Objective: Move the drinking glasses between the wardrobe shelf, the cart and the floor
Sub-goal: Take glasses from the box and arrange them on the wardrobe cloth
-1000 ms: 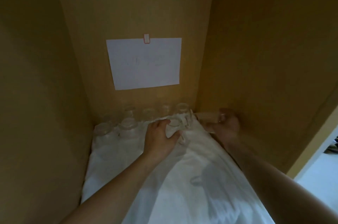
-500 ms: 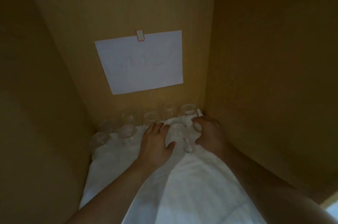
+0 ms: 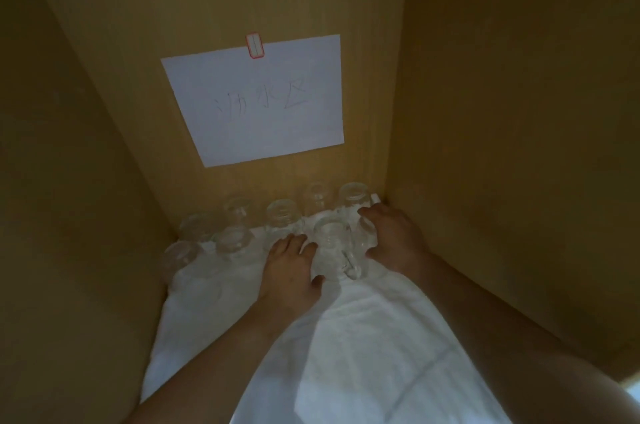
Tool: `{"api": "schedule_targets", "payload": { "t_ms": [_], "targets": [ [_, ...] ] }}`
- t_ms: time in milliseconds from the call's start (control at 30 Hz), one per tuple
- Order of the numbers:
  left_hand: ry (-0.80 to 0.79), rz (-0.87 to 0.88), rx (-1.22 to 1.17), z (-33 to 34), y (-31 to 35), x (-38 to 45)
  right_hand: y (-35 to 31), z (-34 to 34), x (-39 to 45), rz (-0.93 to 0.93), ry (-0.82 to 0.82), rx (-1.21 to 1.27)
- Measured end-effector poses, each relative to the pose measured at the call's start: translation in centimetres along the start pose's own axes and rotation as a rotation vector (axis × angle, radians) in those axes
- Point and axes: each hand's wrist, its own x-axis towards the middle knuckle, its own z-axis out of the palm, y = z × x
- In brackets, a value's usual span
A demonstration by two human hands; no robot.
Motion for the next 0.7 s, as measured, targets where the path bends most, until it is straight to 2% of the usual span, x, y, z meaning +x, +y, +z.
{"api": "schedule_targets", "payload": {
  "t_ms": [267,433,700],
  "targets": [
    [-0.045,-0.027,-0.06,-1.0,-0.4,-1.9,-0.5,0.1,-1.5,0.023,-0.034,-0.13],
    [-0.033,-0.044,-0.108,-1.9,-1.0,-4.2,-2.8,0.1,-4.1,-0.004,0.05,-0.221],
    [-0.001,-0.03,-0.183,-2.4,-0.8,-8.8,-7.0,2.3,-10.1,0.025,0.041,-0.211]
  ]
}}
